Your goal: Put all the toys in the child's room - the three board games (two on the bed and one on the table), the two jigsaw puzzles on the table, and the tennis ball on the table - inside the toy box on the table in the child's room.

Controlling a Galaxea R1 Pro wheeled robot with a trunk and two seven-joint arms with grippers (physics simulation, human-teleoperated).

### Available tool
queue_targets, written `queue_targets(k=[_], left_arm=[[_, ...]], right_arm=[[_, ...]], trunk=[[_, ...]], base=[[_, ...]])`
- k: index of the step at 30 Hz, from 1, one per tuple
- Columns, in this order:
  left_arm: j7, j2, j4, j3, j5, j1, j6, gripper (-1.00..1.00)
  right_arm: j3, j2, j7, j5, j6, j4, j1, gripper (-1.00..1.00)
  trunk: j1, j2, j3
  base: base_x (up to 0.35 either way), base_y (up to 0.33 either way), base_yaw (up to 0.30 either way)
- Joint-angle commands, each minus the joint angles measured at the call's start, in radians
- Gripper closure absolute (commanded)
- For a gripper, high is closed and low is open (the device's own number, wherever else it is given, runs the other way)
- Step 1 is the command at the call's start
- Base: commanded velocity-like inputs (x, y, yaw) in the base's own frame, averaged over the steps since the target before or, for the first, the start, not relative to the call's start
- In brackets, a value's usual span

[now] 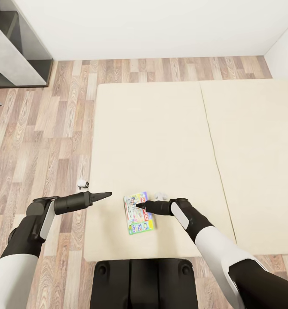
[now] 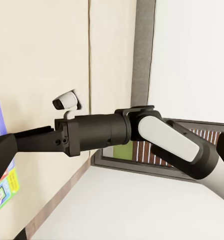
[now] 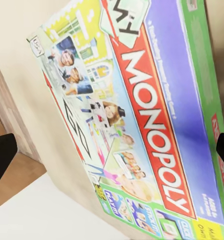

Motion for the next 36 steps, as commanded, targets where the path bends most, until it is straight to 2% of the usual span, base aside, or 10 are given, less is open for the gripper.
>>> queue_targets(k=[1, 36], left_arm=[[-0.002, 0.0, 0.0, 0.0, 0.002, 0.0, 0.01, -1.0], [-0.002, 0.0, 0.0, 0.0, 0.002, 0.0, 0.01, -1.0]], right_arm=[[0.002, 0.0, 0.001, -0.001, 0.004, 0.0, 0.0, -1.0], [0.002, 0.0, 0.001, -0.001, 0.003, 0.0, 0.0, -1.0]], trunk=[[0.001, -0.002, -0.001], [0.001, -0.002, -0.001]], base=[[-0.022, 0.019, 0.0], [-0.001, 0.018, 0.0]])
